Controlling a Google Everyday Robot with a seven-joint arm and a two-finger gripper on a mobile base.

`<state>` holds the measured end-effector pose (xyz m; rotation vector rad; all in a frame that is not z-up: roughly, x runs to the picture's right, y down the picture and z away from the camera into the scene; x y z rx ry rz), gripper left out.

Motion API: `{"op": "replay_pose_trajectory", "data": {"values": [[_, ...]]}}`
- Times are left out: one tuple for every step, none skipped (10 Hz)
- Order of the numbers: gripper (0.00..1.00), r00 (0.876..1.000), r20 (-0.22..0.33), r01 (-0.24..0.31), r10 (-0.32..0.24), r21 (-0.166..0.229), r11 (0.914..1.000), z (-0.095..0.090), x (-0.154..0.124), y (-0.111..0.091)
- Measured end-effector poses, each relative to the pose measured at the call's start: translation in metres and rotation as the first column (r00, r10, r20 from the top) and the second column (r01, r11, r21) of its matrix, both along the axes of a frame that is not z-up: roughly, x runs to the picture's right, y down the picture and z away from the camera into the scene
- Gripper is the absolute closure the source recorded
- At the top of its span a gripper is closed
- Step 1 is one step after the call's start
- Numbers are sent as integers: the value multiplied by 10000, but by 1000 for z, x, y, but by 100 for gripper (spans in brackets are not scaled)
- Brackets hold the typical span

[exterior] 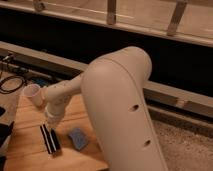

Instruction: Place the eraser on the white sponge

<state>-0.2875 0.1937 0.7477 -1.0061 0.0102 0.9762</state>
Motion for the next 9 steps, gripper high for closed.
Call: {"op": "replay_pose_trajectory", "data": {"values": [[100, 9997, 180, -139, 136, 157, 9998, -6, 3, -11], [100, 9995, 233, -238, 231, 322, 9992, -12, 7, -23], [100, 9993, 257, -264, 253, 453, 9986, -19, 8, -33], [100, 9995, 220, -246, 232, 618, 9978, -25, 10, -46], [100, 9996, 94, -271, 264, 776, 9966, -31, 15, -60], [100, 9995, -70, -315, 322, 933, 9951, -37, 23, -77], [100, 9989, -234, -390, 417, 1048, 9937, -43, 33, -90], [100, 9973, -454, -526, 579, 1119, 9923, -51, 51, -101], [100, 9955, -641, -626, 701, 1118, 9918, -53, 67, -104]]}}
